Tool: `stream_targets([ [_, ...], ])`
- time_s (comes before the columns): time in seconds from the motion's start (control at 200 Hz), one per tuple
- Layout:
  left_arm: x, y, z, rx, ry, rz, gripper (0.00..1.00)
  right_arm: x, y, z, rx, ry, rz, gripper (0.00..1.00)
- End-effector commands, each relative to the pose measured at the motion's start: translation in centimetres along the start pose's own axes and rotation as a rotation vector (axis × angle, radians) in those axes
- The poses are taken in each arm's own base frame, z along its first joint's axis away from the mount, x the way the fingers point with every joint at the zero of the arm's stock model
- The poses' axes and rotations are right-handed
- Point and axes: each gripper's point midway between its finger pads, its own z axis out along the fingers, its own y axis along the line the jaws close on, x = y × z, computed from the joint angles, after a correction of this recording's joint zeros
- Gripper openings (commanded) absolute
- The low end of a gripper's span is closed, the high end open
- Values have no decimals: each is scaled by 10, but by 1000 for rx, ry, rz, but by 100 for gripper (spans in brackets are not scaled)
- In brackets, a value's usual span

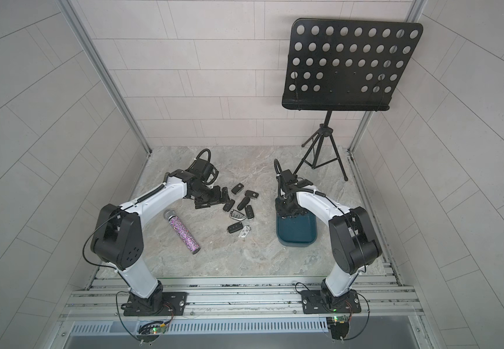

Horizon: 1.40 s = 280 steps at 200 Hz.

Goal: Place the car key into the storage box
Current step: Move the storage box to the center of the board, then pick up the car key from the center of the board.

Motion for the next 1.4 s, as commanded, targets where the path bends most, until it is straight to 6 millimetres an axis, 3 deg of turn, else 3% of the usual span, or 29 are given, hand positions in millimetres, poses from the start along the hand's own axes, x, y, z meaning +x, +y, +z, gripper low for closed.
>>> stream_targets([
  [0.0, 4, 10, -10, -38, -13, 16, 100, -7, 19, 2, -26, -8, -23, 47],
  [0.24, 9, 21, -14, -97, -13, 53, 100, -19, 50, 10, -48, -15, -68, 46],
  [0.45, 15, 28, -16, -125, -15, 69, 100, -28, 58, 10, -49, -21, -84, 46],
  [0.685, 21, 24, -16, -158, -13, 128, 100, -26, 62, -23, -90, -69, -97, 51],
  [0.911, 42, 11, -14, -183, -26, 194, 100, -6, 63, -63, -181, -129, -79, 77],
  [1.026, 59, 1, -11, -175, -28, 229, 99, 12, 61, -74, -229, -141, -57, 88],
  [1.081, 67, -1, -10, -191, -31, 261, 98, 20, 58, -76, -240, -143, -51, 100],
  [1.396, 101, -9, 7, -239, 31, 473, 93, 51, 55, -80, -359, -90, 14, 100],
])
